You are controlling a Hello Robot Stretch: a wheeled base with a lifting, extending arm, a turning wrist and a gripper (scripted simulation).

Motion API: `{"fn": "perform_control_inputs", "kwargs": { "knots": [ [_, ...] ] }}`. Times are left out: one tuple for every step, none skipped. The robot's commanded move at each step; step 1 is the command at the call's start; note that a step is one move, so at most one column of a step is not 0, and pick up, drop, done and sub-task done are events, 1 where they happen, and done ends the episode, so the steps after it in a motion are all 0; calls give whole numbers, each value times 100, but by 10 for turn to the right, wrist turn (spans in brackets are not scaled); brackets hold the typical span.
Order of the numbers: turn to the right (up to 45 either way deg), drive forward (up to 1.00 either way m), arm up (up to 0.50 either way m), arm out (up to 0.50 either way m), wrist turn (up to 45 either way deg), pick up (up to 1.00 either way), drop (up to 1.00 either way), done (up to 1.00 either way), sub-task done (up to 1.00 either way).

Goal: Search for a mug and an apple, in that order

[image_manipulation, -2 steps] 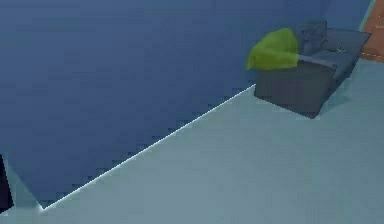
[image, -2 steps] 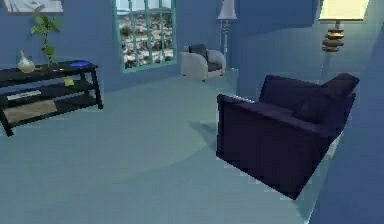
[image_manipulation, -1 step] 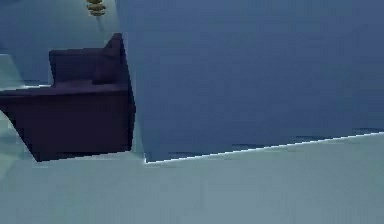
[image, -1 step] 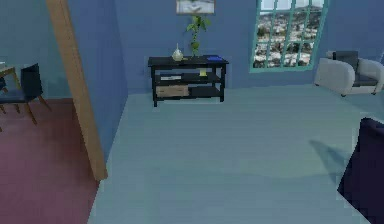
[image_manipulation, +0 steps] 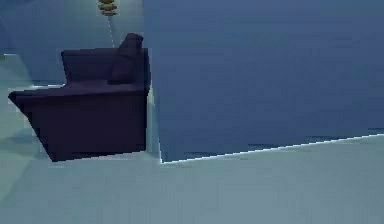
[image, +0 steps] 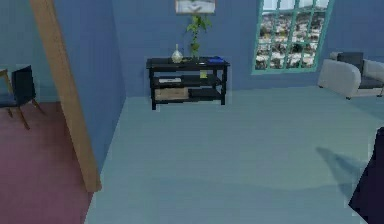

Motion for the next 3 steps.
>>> {"fn": "perform_control_inputs", "kwargs": {
  "knots": [
    [-450,0,0,0,0,0,0,0,0],
    [-60,0,0,0,0,0,0,0,0],
    [0,100,0,0,0,0,0,0,0]
  ]
}}
